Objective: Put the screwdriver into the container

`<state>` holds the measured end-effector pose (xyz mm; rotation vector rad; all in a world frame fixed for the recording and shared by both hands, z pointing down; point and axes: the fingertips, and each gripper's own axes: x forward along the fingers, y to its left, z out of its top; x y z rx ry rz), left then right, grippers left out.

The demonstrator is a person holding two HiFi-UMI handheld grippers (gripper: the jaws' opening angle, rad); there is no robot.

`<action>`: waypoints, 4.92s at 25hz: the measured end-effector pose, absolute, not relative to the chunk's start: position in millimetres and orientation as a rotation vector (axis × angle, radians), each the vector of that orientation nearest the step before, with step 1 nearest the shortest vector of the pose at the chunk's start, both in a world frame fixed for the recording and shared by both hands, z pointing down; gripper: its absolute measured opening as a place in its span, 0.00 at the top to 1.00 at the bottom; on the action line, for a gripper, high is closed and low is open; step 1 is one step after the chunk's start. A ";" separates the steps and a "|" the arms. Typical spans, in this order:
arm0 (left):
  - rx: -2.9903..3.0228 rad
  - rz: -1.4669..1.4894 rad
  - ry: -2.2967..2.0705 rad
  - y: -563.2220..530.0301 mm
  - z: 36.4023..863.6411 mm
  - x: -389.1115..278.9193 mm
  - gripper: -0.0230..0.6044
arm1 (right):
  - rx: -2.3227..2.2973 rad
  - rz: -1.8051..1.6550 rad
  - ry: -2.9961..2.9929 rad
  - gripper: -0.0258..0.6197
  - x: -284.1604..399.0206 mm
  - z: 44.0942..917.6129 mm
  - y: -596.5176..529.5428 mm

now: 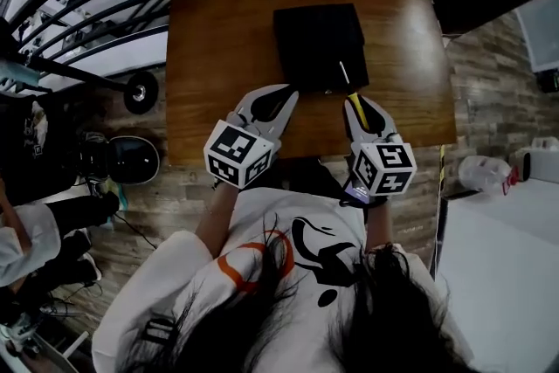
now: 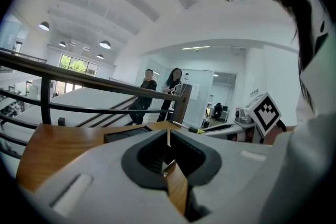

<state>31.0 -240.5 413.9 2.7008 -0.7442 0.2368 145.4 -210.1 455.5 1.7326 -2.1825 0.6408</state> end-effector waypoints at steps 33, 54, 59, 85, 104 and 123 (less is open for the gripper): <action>2.549 0.273 -1.160 -251.2 419.7 57.3 0.96 | 0.639 0.477 -2.263 0.80 134.9 605.2 -310.0; 2.516 0.298 -1.229 -248.5 419.4 26.9 0.96 | 0.552 0.427 -2.107 0.79 121.1 659.1 -344.7; 2.509 0.302 -1.237 -250.6 419.6 20.3 0.96 | 0.541 0.428 -2.056 0.79 124.7 669.3 -344.9; 2.522 0.325 -1.169 -248.0 421.6 23.6 0.96 | 0.673 0.540 -2.129 0.70 133.8 633.6 -343.2; 2.560 0.302 -1.082 -229.7 421.4 -14.2 0.96 | 1.094 0.671 -2.428 0.75 99.5 509.4 -270.2; 2.667 0.338 -0.822 -194.1 426.3 -64.9 0.96 | 1.297 0.635 -2.476 0.84 11.3 464.8 -197.6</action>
